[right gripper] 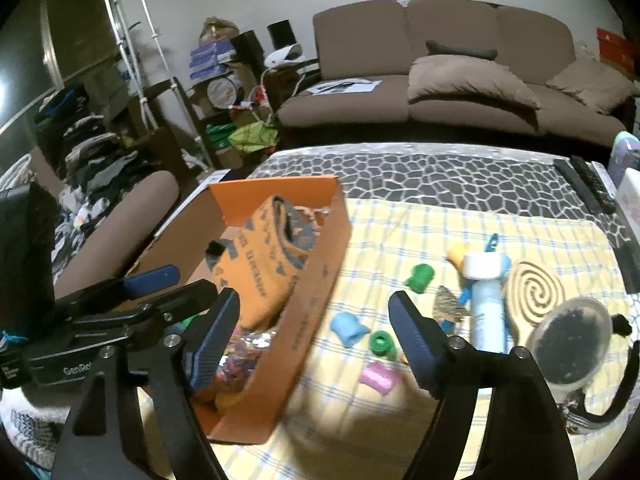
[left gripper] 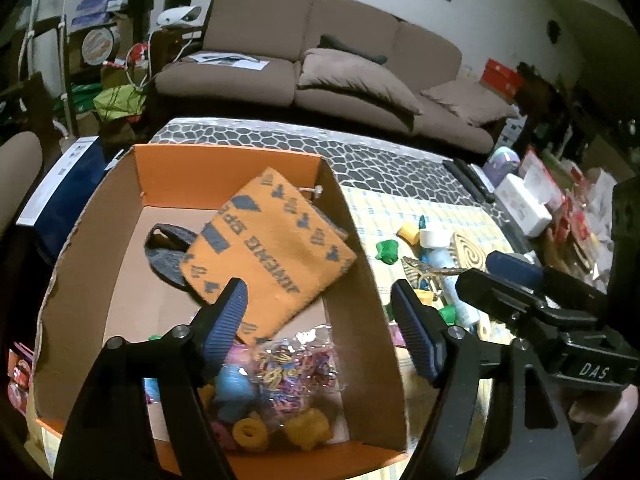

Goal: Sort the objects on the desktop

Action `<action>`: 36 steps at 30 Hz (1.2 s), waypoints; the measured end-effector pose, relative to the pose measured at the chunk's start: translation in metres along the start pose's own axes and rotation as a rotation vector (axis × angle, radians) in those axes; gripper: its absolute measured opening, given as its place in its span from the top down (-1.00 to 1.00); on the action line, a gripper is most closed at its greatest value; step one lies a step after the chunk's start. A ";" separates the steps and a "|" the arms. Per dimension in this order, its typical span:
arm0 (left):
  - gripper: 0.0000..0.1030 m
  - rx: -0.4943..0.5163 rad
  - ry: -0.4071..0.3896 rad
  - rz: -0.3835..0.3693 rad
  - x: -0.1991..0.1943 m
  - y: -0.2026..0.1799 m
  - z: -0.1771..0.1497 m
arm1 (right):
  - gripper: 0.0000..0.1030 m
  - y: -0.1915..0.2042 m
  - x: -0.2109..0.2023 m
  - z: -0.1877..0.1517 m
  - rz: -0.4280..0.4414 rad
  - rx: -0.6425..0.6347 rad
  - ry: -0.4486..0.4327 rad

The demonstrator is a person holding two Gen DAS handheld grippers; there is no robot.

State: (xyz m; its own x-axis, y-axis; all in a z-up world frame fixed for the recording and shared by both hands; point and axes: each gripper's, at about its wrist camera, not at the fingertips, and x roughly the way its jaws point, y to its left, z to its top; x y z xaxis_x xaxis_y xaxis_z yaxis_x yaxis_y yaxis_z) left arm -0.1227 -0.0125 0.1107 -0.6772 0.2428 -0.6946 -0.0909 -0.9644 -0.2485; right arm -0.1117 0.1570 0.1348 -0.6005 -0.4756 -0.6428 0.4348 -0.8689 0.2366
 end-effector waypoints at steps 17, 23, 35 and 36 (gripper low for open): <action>-0.99 0.084 -0.030 0.018 -0.016 -0.021 -0.014 | -0.99 -0.037 -0.028 -0.018 -0.102 0.046 -0.001; -0.99 0.117 -0.069 0.048 -0.043 -0.021 -0.034 | -0.99 -0.040 -0.038 -0.033 -0.136 0.053 0.015; -0.99 0.067 -0.102 0.078 -0.079 -0.001 -0.097 | -0.99 -0.037 -0.055 -0.082 -0.183 0.114 0.020; -0.99 0.060 -0.093 0.081 -0.078 0.001 -0.103 | -0.99 -0.035 -0.055 -0.087 -0.190 0.114 0.024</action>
State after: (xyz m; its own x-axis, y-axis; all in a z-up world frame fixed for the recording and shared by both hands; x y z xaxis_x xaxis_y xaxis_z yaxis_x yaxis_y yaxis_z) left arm 0.0052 -0.0211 0.0950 -0.7488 0.1553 -0.6444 -0.0743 -0.9857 -0.1512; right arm -0.0351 0.2257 0.0982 -0.6473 -0.2997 -0.7008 0.2361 -0.9531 0.1894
